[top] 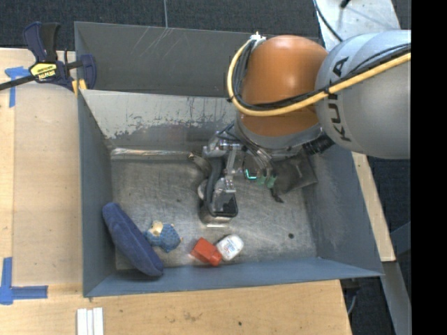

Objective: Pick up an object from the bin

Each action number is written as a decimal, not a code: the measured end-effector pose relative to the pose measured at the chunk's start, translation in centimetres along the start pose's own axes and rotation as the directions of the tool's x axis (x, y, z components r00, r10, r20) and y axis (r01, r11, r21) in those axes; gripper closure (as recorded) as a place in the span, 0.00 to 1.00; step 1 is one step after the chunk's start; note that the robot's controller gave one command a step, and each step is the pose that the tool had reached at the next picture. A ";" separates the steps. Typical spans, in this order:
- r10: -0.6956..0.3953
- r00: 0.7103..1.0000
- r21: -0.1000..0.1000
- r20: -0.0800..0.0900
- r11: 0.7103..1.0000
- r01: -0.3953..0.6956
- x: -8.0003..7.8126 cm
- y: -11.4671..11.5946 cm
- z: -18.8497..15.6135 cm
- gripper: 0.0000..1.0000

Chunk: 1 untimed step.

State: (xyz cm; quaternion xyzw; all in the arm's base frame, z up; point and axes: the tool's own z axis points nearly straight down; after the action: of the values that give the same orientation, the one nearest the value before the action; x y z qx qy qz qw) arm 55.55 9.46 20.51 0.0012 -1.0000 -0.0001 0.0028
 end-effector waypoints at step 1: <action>-0.503 0.863 0.010 0.037 0.864 0.504 0.9 -3.5 10.6 0.00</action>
Offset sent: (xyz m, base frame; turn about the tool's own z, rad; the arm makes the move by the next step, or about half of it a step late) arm -0.0205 -0.0466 -0.1351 -0.5698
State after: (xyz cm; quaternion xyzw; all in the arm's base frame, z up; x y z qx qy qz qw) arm 54.63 5.91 9.92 0.2620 -0.9649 -0.0010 -0.0164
